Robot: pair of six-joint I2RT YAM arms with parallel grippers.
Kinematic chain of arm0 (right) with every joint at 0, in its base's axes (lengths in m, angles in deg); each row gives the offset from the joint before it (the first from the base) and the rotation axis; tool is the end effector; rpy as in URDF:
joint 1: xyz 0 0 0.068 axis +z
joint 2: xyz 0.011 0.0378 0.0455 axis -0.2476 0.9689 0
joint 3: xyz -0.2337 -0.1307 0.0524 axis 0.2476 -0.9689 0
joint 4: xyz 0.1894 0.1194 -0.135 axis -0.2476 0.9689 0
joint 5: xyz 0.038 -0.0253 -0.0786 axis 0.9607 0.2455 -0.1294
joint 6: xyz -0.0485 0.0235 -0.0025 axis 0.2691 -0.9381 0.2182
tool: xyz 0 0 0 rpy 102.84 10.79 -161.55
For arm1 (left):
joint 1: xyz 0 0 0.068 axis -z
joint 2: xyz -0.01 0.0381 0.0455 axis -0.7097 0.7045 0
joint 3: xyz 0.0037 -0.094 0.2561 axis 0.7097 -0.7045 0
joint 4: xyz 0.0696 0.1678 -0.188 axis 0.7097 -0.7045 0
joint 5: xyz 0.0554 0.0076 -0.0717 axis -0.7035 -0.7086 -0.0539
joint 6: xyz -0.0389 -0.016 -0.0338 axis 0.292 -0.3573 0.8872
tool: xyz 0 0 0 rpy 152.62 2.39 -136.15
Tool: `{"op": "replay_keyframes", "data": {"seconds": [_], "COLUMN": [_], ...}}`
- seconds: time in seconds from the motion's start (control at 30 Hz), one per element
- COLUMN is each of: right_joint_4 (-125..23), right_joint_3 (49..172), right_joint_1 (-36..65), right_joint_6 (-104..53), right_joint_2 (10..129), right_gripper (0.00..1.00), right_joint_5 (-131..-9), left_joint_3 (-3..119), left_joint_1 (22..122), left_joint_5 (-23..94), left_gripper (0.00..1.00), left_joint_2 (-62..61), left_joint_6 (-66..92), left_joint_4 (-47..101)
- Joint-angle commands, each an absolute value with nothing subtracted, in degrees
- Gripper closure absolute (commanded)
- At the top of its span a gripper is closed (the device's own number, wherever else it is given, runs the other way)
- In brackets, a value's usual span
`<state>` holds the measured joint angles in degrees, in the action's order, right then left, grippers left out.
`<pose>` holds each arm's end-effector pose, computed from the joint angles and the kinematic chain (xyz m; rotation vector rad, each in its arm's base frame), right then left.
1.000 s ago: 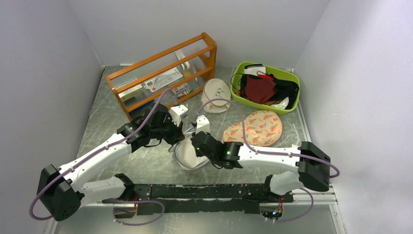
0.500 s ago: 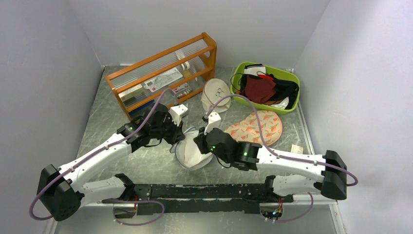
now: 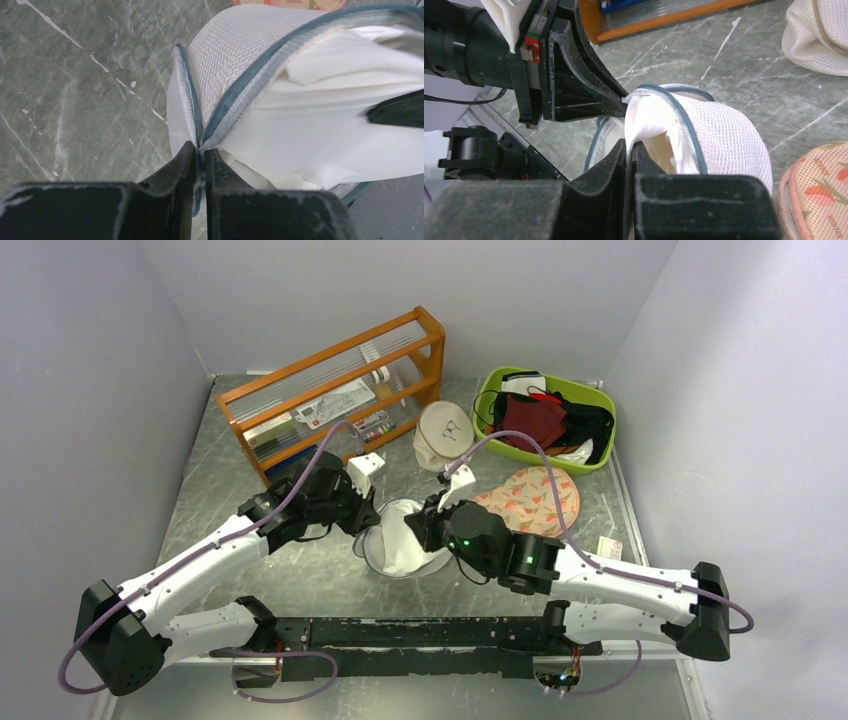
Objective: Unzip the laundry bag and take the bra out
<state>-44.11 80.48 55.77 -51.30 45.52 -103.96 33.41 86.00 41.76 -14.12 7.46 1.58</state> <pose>0.0928 0.2094 0.3129 -0.3037 1.9106 0.7926 0.1707 -0.1592 0.2768 0.8256 2.1527 -0.7147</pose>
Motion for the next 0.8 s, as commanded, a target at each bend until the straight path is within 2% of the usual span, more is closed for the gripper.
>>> {"op": "replay_keyframes", "data": {"seconds": [0.0, 0.13, 0.3, 0.6, 0.77], "right_joint_4": [-49.21, -48.78, -53.06, -66.91, -63.20], "right_joint_3": [80.33, 82.92, 80.41, 71.18, 73.84], "right_joint_1": [55.24, 54.99, 52.98, 34.18, 31.58], "right_joint_6": [-52.96, -53.12, -54.20, -68.54, -66.90], "right_joint_2": [50.04, 53.34, 49.33, 42.97, 41.15], "right_gripper": [1.00, 1.00, 1.00, 1.00, 1.00], "right_joint_5": [-102.16, -96.90, -93.11, -67.53, -65.15], "left_joint_3": [34.13, 33.88, 34.07, 33.76, 34.18], "left_joint_1": [85.87, 85.98, 85.98, 85.97, 85.98], "left_joint_5": [42.18, 41.79, 41.77, 41.55, 41.78], "left_gripper": [0.93, 0.93, 0.93, 0.93, 0.93], "left_joint_2": [-14.86, -15.38, -15.13, -15.42, -14.57], "left_joint_6": [6.88, 7.07, 6.88, 6.98, 6.82], "left_joint_4": [2.17, 2.35, 2.19, 2.49, 1.91]}}
